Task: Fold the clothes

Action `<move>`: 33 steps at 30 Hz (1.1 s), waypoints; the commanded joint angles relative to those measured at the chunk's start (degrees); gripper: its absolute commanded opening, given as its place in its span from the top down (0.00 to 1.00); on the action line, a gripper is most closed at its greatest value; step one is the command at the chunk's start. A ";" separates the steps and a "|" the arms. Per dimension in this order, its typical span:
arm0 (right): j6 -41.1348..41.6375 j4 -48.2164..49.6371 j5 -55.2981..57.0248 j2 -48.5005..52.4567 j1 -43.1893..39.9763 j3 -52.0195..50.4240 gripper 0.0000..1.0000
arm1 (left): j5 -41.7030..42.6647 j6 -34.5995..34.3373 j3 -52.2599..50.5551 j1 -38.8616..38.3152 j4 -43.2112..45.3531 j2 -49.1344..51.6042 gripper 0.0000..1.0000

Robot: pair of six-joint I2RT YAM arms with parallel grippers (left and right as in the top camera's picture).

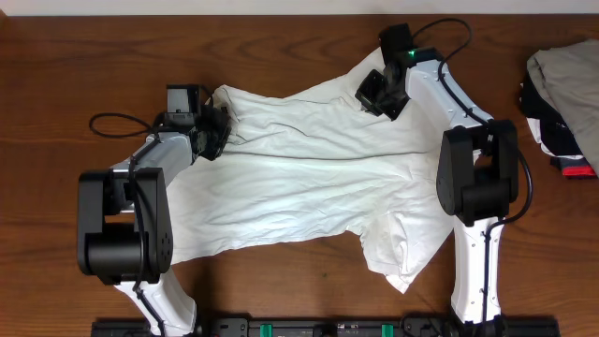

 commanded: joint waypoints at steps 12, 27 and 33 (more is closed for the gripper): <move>-8.39 -0.07 -3.65 -4.72 -5.22 0.50 0.99 | 8.83 6.08 1.90 8.66 1.66 -2.86 0.94; -12.70 -1.05 -5.70 -7.45 -7.34 0.50 0.99 | 20.83 9.55 3.45 16.46 1.62 -2.97 0.94; -14.49 -1.95 -5.70 -8.00 -7.76 0.50 0.99 | 23.32 10.14 4.48 18.01 1.57 -5.14 0.94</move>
